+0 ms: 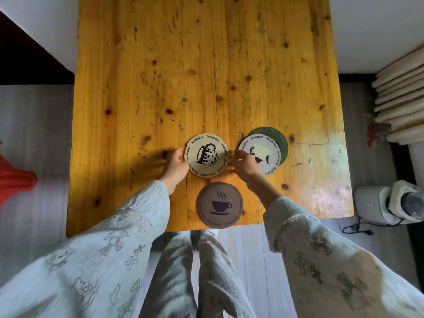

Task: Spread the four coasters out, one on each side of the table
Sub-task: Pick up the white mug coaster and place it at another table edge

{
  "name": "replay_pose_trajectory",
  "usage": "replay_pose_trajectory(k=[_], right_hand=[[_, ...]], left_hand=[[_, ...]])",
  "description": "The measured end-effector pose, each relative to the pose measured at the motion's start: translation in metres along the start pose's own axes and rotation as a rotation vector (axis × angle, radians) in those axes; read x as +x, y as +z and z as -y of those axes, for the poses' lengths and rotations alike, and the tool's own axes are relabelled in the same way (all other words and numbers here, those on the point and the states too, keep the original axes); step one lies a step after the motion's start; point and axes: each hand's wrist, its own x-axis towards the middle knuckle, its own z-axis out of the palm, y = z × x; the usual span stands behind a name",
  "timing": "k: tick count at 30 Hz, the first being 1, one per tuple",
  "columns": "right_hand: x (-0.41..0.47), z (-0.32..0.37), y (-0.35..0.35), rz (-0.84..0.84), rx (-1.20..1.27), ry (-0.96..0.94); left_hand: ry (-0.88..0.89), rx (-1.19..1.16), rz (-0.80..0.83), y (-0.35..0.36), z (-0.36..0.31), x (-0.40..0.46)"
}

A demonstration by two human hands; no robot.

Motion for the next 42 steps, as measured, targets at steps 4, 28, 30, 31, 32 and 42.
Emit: replay_pose_trajectory(k=[4,28,30,31,32,42], right_hand=[[0.013,0.010,0.007,0.062,0.125,0.068],[-0.108,0.102,0.039,0.354,0.010,-0.341],[-0.128,0.120,0.049,0.357,-0.005,-0.405],[-0.137,0.129,0.055,0.364,-0.002,-0.425],[-0.146,0.136,0.063,0.370,0.003,-0.442],[-0.227,0.205,0.203,0.331,0.076,-0.537]], left_hand=[[-0.098,-0.206,-0.029,0.003,-0.008,0.015],[0.236,-0.391,-0.208,-0.153,0.015,-0.130],[0.294,-0.417,-0.242,-0.178,0.016,-0.144],[0.326,-0.420,-0.256,-0.191,0.016,-0.149],[0.355,-0.426,-0.266,-0.203,0.018,-0.154],[0.518,-0.377,-0.191,-0.371,0.068,-0.181]])
